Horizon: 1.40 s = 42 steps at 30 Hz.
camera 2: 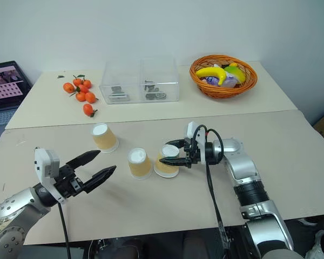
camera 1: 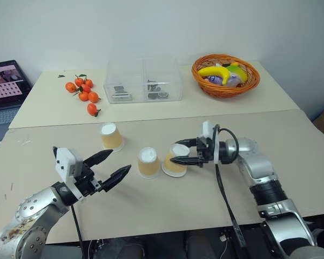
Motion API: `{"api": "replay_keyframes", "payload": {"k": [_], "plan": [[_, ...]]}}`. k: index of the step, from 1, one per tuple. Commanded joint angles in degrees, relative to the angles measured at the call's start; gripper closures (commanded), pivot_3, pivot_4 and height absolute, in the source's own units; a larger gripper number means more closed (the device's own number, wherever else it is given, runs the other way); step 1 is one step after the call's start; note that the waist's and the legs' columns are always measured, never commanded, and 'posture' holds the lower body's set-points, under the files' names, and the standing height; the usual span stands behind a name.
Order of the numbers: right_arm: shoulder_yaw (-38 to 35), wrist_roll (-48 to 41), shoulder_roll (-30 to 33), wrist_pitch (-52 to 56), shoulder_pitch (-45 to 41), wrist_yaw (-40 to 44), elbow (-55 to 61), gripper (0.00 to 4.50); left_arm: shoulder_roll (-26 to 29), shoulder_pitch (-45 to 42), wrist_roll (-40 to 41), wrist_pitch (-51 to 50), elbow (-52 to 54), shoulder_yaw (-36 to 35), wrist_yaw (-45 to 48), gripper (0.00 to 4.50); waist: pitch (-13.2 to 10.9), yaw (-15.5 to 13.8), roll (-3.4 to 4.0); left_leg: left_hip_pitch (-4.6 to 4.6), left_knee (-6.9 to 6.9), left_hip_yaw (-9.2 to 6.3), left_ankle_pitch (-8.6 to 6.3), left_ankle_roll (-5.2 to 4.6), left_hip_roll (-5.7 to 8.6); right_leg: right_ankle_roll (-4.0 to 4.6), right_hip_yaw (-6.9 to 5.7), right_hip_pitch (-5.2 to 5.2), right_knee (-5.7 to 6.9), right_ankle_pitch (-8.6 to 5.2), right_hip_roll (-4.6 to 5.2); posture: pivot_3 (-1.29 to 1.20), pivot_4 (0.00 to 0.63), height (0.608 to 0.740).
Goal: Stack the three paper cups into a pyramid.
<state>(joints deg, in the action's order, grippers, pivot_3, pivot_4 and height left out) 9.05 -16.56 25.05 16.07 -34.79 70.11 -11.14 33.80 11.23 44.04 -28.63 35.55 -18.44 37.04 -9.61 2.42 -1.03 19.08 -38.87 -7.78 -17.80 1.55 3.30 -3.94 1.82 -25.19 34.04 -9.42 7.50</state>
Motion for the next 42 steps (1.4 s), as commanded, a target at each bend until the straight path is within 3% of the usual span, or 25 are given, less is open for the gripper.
{"api": "replay_keyframes", "payload": {"k": [1, 2, 5, 8, 20, 24, 29, 35, 42], "plan": [[0.4, 0.3, -1.1, -2.0, -0.3, -0.7, -0.6, 1.38, -0.1, -0.1, 0.0, 1.5, 2.5, -0.7, -0.4, 0.00, 0.0, 0.0, 0.00, -0.01, 0.00, 0.01, 0.00, 0.00, 0.00, 0.00, 0.01, 0.00, 0.00, 0.00, -0.01, 0.00, 0.150, 0.738], [0.5, 0.5, -1.3, -2.3, -0.3, -0.9, -1.0, 0.88, -0.2, -0.2, 0.0, 1.5, 2.4, -0.6, -0.5, 0.00, 0.0, 0.0, 0.00, -0.03, 0.00, 0.03, 0.00, 0.00, -0.01, 0.01, 0.03, 0.00, 0.01, 0.00, -0.02, 0.00, 0.150, 0.738], [0.9, 1.3, -1.2, -2.7, -0.4, -1.4, -1.7, 0.04, -0.3, -0.6, 0.1, 1.4, 2.4, -0.6, -1.0, 0.00, 0.0, 0.0, 0.00, -0.05, 0.00, 0.06, 0.00, 0.00, -0.02, 0.03, 0.06, 0.00, 0.01, 0.02, -0.04, 0.00, 0.150, 0.738], [0.9, 1.7, 0.0, -2.1, -0.7, -0.9, -1.8, 0.04, -0.5, -1.3, 0.1, 1.4, 2.2, -0.4, -1.3, 0.00, 0.0, 0.0, 0.00, -0.04, 0.00, 0.06, 0.00, 0.01, -0.02, 0.03, 0.06, 0.00, 0.00, 0.02, -0.04, 0.00, 0.150, 0.738], [-5.0, -12.5, 11.0, 18.5, -0.8, 8.5, 6.9, 0.04, -2.0, -6.4, 3.0, -0.1, -2.1, -0.5, -2.8, 0.00, 0.0, -0.3, 0.00, -0.02, 0.00, 0.09, -0.06, 0.00, -0.07, 0.03, 0.07, 0.01, -0.02, 0.02, -0.09, 0.00, 0.150, 0.738], [-5.9, -10.9, 14.8, 15.9, 2.4, 8.6, 7.3, 0.04, -2.0, -6.5, 5.8, -1.0, -5.3, -5.1, -4.5, 0.00, 0.0, -0.3, -0.02, -0.01, 0.00, 0.10, -0.08, -0.02, -0.07, 0.03, 0.08, 0.01, -0.04, 0.02, -0.09, 0.00, 0.150, 0.738], [-11.3, -10.3, 14.4, 13.1, 0.3, 1.6, 0.7, 0.04, -1.7, -3.1, 7.0, -1.5, -7.7, -10.8, -5.8, 0.00, 0.0, -0.1, -0.03, -0.04, -0.01, 0.16, -0.09, -0.01, -0.07, 0.02, 0.13, -0.01, -0.02, 0.02, -0.09, 0.00, 0.150, 0.738], [-14.2, -11.6, 13.9, 12.4, 0.4, -0.6, 3.0, 0.04, -2.1, -2.3, -0.1, 1.6, -11.5, -8.7, -5.8, 0.00, 0.0, -0.4, -0.03, -0.02, -0.01, 0.17, -0.09, 0.00, -0.08, 0.02, 0.13, 0.01, -0.04, 0.02, -0.10, 0.00, 0.150, 0.738], [-14.9, -13.5, 14.0, 14.0, 2.2, -1.9, 9.6, 0.04, -1.5, -7.8, -6.3, 4.9, -18.8, -4.4, -3.6, 0.00, 0.0, -0.9, -0.03, -0.02, -0.01, 0.17, -0.09, 0.00, -0.09, 0.02, 0.12, 0.01, -0.04, 0.02, -0.10, 0.00, 0.150, 0.738]]}}
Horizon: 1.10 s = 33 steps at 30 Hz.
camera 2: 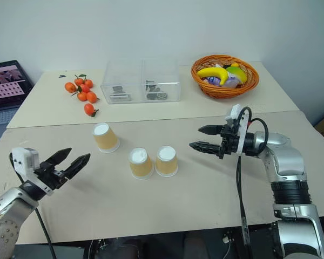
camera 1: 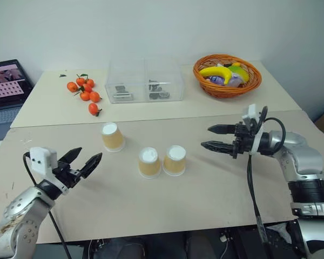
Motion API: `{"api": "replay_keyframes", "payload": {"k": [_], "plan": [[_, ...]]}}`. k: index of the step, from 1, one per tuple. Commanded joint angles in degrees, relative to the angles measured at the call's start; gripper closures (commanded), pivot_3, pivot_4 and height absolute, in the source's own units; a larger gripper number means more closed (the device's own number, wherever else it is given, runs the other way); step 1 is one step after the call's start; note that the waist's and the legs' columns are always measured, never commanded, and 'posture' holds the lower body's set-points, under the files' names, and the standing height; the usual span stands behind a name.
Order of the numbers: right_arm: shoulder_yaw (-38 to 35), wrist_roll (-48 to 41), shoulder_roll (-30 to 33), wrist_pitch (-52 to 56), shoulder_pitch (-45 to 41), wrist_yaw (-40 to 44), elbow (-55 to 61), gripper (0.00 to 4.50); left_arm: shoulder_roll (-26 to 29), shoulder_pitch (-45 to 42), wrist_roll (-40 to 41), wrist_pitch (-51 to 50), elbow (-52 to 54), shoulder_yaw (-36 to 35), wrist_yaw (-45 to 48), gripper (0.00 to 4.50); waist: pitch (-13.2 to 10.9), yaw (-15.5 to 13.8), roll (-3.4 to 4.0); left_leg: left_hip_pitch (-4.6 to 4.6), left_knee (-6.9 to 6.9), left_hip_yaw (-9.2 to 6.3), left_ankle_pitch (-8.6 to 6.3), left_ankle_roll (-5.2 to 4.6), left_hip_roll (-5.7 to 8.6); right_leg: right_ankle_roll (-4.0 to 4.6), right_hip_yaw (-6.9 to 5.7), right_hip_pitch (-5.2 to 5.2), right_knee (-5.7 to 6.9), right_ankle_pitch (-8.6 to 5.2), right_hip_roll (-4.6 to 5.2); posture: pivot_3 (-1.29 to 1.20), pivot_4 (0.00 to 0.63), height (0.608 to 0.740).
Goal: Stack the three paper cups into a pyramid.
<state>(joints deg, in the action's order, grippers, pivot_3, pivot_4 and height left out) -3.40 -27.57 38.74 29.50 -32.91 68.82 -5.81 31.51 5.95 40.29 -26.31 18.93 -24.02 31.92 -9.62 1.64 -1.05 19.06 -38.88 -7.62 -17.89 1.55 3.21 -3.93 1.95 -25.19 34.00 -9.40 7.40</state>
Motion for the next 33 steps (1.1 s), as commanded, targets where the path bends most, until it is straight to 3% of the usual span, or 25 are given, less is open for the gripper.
{"api": "replay_keyframes", "payload": {"k": [1, 14, 33], "plan": [[-2.7, -3.1, 0.2, 0.9, 0.3, -1.0, 4.9, 0.04, 0.8, -4.1, -3.5, 3.0, -3.8, 1.9, 1.8, 0.00, 0.0, -0.2, 0.00, 0.00, -0.01, 0.00, 0.00, 0.00, 0.00, 0.00, 0.00, 0.00, 0.00, 0.00, 0.00, 0.00, 0.150, 0.738], [-4.2, -8.4, -0.1, 4.6, 2.6, -5.8, 14.5, 0.04, -0.1, -16.7, -11.4, 9.0, -19.0, 8.5, 6.2, 0.00, 0.0, -0.7, -0.01, 0.03, -0.01, 0.00, -0.01, 0.02, 0.01, -0.03, 0.00, -0.04, -0.01, 0.02, 0.00, 0.00, 0.150, 0.738], [-4.8, -9.5, 0.8, 4.8, 5.0, -9.1, 17.7, 0.04, -2.4, -31.6, -18.2, 15.9, -34.6, 13.7, 9.6, 0.00, 0.0, -0.7, -0.02, 0.10, -0.06, 0.00, -0.01, 0.01, 0.02, -0.10, -0.01, -0.07, -0.02, 0.08, 0.00, 0.00, 0.150, 0.738]]}}
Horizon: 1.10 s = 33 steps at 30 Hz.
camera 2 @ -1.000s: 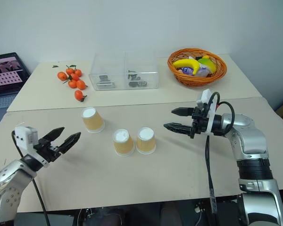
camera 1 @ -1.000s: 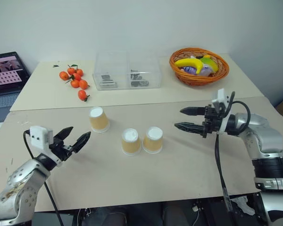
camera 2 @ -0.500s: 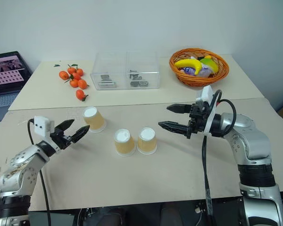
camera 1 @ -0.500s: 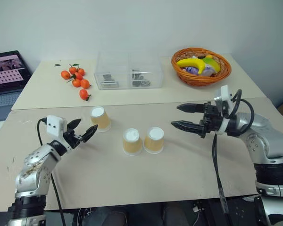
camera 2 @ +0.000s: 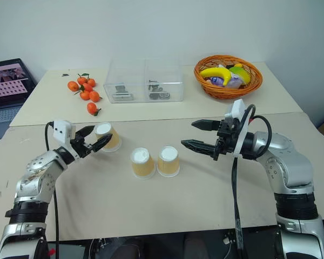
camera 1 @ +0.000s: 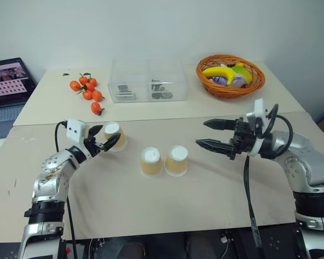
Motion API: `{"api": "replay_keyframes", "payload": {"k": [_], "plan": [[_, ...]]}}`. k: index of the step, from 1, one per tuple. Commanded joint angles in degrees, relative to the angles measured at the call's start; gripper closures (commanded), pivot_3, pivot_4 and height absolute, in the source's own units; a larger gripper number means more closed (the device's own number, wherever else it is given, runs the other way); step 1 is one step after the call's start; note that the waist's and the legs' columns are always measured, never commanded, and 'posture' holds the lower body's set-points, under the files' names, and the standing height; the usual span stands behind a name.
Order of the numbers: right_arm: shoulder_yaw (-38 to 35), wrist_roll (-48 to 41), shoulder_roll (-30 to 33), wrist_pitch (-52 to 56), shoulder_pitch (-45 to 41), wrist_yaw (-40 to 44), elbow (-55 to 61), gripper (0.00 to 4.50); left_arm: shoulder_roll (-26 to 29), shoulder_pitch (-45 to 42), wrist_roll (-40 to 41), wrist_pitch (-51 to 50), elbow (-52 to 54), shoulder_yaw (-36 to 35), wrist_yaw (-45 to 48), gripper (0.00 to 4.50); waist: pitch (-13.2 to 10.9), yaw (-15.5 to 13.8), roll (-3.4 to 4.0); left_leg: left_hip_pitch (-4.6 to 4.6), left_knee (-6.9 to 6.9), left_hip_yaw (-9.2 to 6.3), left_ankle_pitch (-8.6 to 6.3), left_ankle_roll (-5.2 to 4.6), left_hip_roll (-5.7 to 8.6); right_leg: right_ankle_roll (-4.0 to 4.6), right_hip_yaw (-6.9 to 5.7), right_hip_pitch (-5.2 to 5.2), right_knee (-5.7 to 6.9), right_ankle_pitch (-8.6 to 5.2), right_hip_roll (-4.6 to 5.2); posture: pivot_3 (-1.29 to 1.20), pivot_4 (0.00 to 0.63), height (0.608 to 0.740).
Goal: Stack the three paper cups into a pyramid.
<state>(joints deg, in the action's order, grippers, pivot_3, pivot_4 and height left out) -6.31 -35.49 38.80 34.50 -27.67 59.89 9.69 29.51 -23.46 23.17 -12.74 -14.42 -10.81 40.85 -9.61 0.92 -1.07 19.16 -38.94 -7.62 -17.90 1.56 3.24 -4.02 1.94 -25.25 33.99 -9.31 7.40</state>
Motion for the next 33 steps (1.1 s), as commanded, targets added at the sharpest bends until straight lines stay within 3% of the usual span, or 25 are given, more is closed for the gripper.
{"api": "replay_keyframes", "payload": {"k": [1, 2, 4, 8, 9, 16, 26, 33], "plan": [[-1.8, -1.5, 0.8, -0.2, -0.2, -0.3, 2.2, 0.04, -0.8, -2.5, -1.1, 2.7, -1.6, 0.6, 1.1, 0.00, 0.0, 0.0, 0.00, 0.01, 0.00, 0.00, 0.00, 0.00, 0.01, -0.01, 0.00, 0.00, 0.00, 0.01, 0.00, 0.00, 0.150, 0.738], [-1.8, -1.4, 0.9, -0.4, -0.1, -0.3, 2.3, 0.04, -1.1, -2.8, -1.3, 3.0, -2.0, 0.8, 1.3, 0.00, 0.0, 0.0, 0.00, 0.02, -0.01, 0.00, 0.00, 0.00, 0.01, -0.02, 0.00, 0.00, 0.00, 0.02, 0.00, 0.00, 0.150, 0.738], [-1.9, -1.3, 1.0, -0.5, 0.0, -0.4, 2.3, 0.00, -1.7, -2.8, -0.3, 3.0, -2.1, 0.8, 3.0, 0.41, 0.0, 0.1, 0.00, 0.02, -0.01, 0.00, 0.00, 0.00, 0.01, -0.02, 0.00, 0.00, 0.00, 0.05, 0.00, 0.00, 0.150, 0.738], [-2.3, -1.5, 1.2, -0.4, 0.0, -0.6, 2.1, 0.00, -2.2, -1.7, -2.3, 4.0, -1.6, 1.7, 2.8, 1.74, 0.0, 0.1, 0.00, 0.03, -0.02, 0.00, 0.00, 0.00, 0.00, -0.03, 0.00, 0.00, 0.00, 0.06, 0.00, 0.00, 0.150, 0.738], [-2.4, -1.5, 1.3, -0.3, 0.0, -0.6, 2.1, 0.00, -2.2, -1.6, -2.6, 4.3, -1.6, 1.8, 2.6, 1.89, 0.0, 0.0, 0.00, 0.03, -0.02, 0.00, 0.00, 0.00, 0.01, -0.03, 0.00, 0.00, 0.00, 0.06, 0.00, 0.00, 0.150, 0.738], [-1.0, -0.4, 1.7, -1.0, -0.5, 0.2, 1.1, 0.00, -1.4, -3.9, -1.8, 2.5, 5.5, 3.1, 4.5, 1.89, 0.0, 0.0, -0.01, 0.01, -0.03, 0.00, 0.00, 0.00, 0.00, -0.03, 0.01, 0.01, 0.00, 0.06, 0.00, 0.00, 0.150, 0.738], [-1.2, -0.2, 1.8, -1.3, 0.2, 0.0, 1.6, 0.00, 1.9, -20.2, 14.6, -21.0, 15.2, 1.1, 9.0, 1.89, 0.0, 0.6, -0.06, 0.12, -0.12, 0.01, -0.04, -0.07, 0.03, -0.15, 0.02, 0.02, 0.01, 0.12, 0.00, 0.00, 0.150, 0.738], [-2.1, -0.9, 2.1, -0.8, 1.3, -1.0, 2.9, 0.00, 6.4, -20.6, 23.5, -33.1, 21.6, 5.0, 17.9, 1.89, 0.0, 1.5, -0.06, 0.11, -0.12, 0.00, -0.05, -0.08, 0.04, -0.15, 0.03, 0.01, 0.03, 0.12, 0.00, 0.00, 0.150, 0.738]]}}
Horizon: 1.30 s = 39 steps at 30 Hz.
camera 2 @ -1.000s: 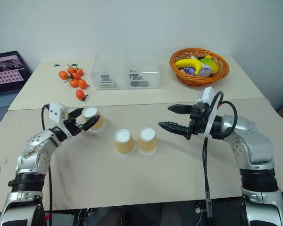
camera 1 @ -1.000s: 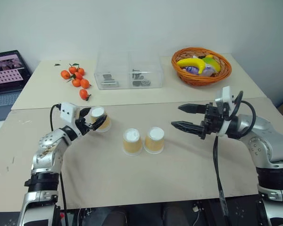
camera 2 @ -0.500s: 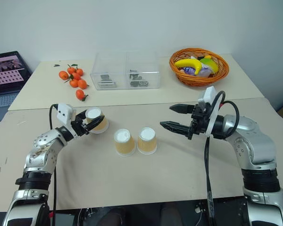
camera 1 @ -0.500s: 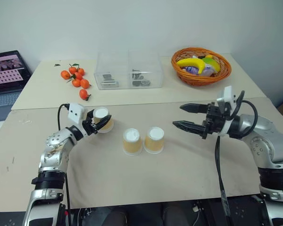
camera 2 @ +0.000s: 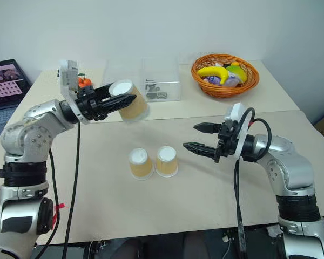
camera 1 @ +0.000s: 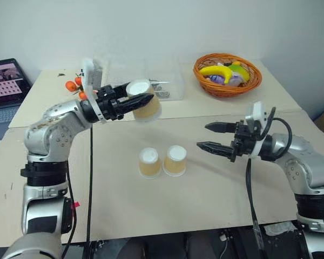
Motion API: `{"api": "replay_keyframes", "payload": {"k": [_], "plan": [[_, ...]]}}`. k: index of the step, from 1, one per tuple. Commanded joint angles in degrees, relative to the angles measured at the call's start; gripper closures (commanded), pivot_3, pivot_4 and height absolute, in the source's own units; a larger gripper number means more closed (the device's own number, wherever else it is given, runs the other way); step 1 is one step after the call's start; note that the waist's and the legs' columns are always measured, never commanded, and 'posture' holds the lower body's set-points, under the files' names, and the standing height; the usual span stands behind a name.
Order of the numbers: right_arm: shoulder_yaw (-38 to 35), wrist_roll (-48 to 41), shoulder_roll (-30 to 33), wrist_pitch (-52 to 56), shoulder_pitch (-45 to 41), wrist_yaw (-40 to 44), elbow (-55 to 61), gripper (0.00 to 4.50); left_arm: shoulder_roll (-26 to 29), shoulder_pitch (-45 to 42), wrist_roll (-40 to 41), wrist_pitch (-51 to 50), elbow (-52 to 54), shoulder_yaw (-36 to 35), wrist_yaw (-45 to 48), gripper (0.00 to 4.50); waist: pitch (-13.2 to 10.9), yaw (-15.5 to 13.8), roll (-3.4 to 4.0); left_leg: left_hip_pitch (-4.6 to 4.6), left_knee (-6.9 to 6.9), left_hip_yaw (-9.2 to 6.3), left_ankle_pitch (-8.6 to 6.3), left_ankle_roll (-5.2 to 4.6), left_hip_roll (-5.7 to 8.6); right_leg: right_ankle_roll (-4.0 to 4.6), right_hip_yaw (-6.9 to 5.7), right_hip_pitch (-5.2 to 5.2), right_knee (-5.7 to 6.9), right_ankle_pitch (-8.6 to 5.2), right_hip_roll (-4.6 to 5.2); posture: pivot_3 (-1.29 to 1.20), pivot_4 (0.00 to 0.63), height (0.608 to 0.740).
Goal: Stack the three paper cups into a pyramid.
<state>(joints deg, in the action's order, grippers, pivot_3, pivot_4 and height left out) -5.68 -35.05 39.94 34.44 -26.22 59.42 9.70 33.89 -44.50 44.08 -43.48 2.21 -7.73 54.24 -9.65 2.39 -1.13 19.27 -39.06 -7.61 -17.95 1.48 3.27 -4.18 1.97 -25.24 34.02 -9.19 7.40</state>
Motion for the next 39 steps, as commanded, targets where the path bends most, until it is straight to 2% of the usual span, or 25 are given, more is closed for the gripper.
{"api": "replay_keyframes", "payload": {"k": [1, 11, 27, 28, 31, 32, 39], "plan": [[-2.8, -1.4, 1.0, -0.7, 0.0, -0.6, 3.1, 0.00, 2.7, 1.2, 2.0, -2.4, 5.9, 3.4, 5.9, 1.89, 0.0, 0.1, 0.00, -0.01, 0.00, 0.00, 0.00, 0.00, 0.00, 0.00, 0.00, 0.00, 0.01, 0.00, 0.00, 0.00, 0.150, 0.738], [-3.8, -2.0, 0.9, 0.2, 1.8, -2.1, 5.3, 0.00, 2.9, 6.4, -3.5, 1.1, 7.5, 10.4, 9.3, 1.89, 0.0, 0.0, 0.00, -0.01, 0.00, 0.01, 0.00, 0.00, 0.00, 0.00, 0.03, 0.01, -0.01, 0.00, 0.00, 0.00, 0.150, 0.738], [-3.8, -2.7, 1.4, -0.1, 2.0, -3.1, 5.5, 0.00, -2.4, 3.5, -7.3, 3.4, 3.4, 11.2, 8.2, 1.89, 0.0, -0.3, 0.00, 0.00, 0.00, 0.02, 0.00, 0.00, 0.01, 0.00, 0.03, 0.02, -0.02, 0.00, 0.00, 0.00, 0.150, 0.738], [-3.9, -2.8, 1.4, -0.1, 2.0, -3.1, 5.4, 0.00, -2.5, 3.5, -6.5, 2.4, 3.4, 10.9, 8.5, 1.40, 0.0, -0.3, 0.00, 0.00, 0.00, 0.02, 0.00, 0.00, 0.01, 0.00, 0.04, 0.02, -0.02, 0.00, 0.00, 0.00, 0.150, 0.738], [-3.9, -2.8, 1.5, -0.2, 1.9, -3.2, 5.2, 0.00, -2.5, 4.0, -7.0, 2.9, 4.1, 10.7, 8.0, 0.29, 0.0, -0.2, 0.00, 0.00, 0.00, 0.02, 0.00, 0.00, 0.01, 0.00, 0.04, 0.02, -0.01, 0.00, 0.00, 0.00, 0.150, 0.738], [-3.9, -2.8, 1.5, -0.2, 1.8, -3.2, 5.1, 0.00, -2.5, 4.1, -7.8, 3.6, 4.3, 10.9, 7.7, 0.07, 0.0, -0.2, 0.00, 0.00, 0.00, 0.02, 0.00, 0.00, 0.01, 0.00, 0.03, 0.02, -0.01, 0.00, 0.00, 0.00, 0.150, 0.738], [-3.4, -2.8, 1.5, -0.4, 1.1, -2.7, 4.0, 0.00, -4.3, 4.2, -4.4, 2.2, 5.9, 5.2, 2.4, 0.07, 0.0, -0.2, 0.00, 0.00, -0.02, 0.02, 0.00, 0.00, 0.00, 0.00, 0.04, 0.02, -0.01, 0.00, 0.00, 0.00, 0.150, 0.738]]}}
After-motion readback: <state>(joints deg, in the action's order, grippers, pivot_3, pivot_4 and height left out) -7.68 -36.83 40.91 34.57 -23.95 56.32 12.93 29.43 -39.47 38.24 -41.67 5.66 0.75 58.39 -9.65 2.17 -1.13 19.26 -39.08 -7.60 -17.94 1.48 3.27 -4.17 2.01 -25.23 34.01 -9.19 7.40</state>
